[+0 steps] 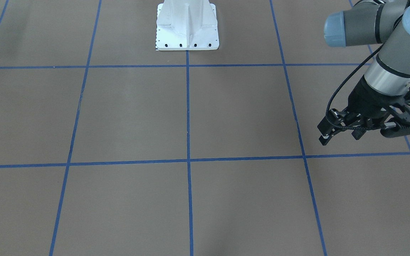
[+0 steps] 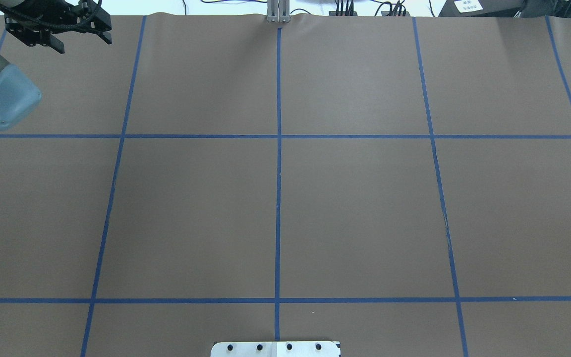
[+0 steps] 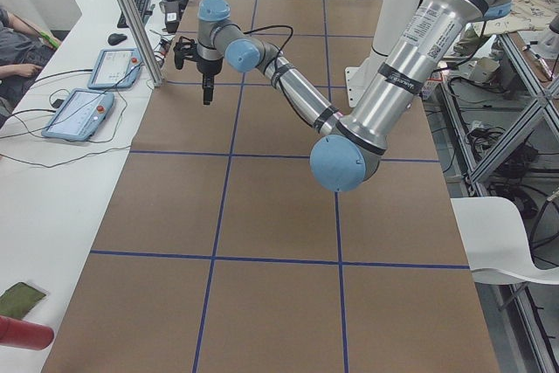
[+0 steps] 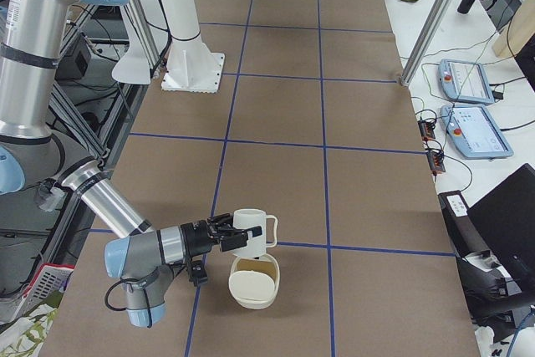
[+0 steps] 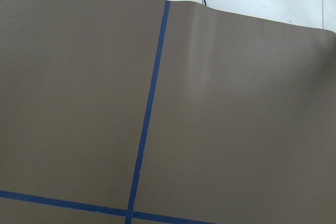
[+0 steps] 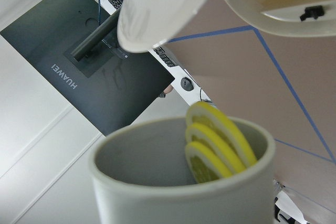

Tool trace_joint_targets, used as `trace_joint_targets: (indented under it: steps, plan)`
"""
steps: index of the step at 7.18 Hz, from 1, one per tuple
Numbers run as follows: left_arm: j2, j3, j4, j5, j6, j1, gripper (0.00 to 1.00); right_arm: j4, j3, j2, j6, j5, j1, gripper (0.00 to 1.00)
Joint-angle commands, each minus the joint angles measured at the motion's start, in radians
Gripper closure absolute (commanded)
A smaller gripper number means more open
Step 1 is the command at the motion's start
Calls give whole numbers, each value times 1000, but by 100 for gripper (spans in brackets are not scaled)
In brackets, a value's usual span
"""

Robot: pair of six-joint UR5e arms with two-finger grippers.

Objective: Left arm hands cup to right arm to dump lemon

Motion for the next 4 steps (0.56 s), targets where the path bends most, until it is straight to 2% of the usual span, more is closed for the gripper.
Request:
trace_joint_targets:
  steps: [1,4]
  plan:
    - [-13,-2,15,5,0,2,0,10,-14,-3,52,-21,-1,97]
    - [-53,-12,78,20,0,6,0,57,-34,-7,109,-22,-1,96]
